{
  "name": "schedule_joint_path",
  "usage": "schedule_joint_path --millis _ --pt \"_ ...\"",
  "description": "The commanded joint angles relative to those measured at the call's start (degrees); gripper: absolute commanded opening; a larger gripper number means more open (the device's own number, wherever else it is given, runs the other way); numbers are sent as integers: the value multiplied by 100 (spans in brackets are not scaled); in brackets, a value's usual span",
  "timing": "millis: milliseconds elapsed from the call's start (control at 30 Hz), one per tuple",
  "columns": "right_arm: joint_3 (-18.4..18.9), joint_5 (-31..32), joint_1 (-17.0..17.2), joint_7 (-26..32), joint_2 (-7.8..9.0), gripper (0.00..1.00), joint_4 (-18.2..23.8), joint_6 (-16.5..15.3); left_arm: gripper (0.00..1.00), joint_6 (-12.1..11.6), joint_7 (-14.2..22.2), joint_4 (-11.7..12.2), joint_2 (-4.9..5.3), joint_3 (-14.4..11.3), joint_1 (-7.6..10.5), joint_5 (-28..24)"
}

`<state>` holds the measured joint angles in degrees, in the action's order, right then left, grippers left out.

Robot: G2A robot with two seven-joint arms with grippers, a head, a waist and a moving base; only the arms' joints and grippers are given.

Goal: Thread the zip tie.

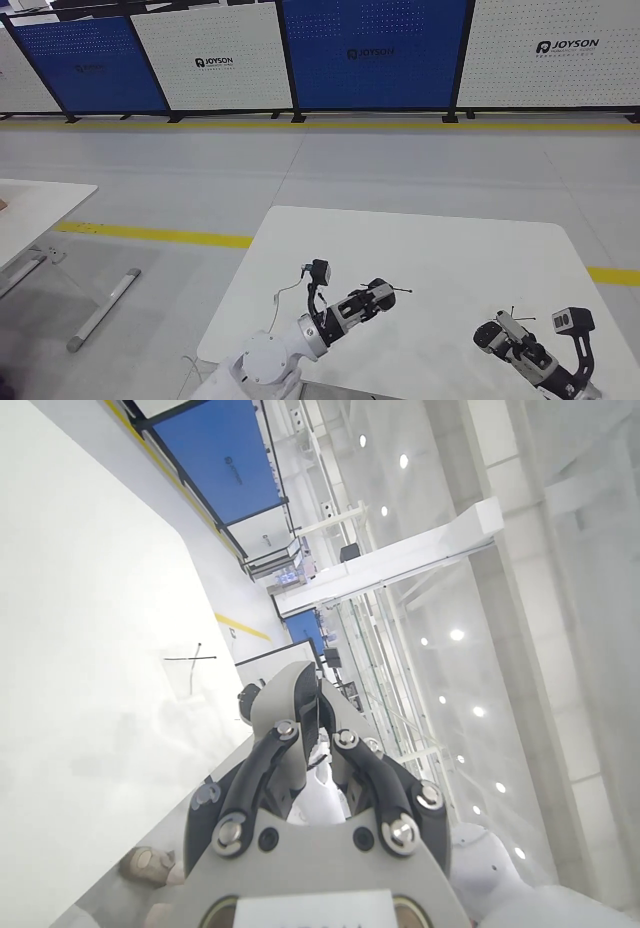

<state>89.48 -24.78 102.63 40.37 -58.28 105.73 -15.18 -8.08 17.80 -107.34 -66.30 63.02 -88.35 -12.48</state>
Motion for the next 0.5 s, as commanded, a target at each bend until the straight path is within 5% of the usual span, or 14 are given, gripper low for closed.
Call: schedule_joint_path --millis 0,133,467 --pt "0 0 0 0 0 100 0 0 0 43 -106 170 -15 -86 72 156" --pt "0 0 0 0 0 100 0 0 0 175 -167 450 -40 -218 210 292" --pt "0 0 0 0 0 100 0 0 0 179 -192 449 -43 -220 215 284"
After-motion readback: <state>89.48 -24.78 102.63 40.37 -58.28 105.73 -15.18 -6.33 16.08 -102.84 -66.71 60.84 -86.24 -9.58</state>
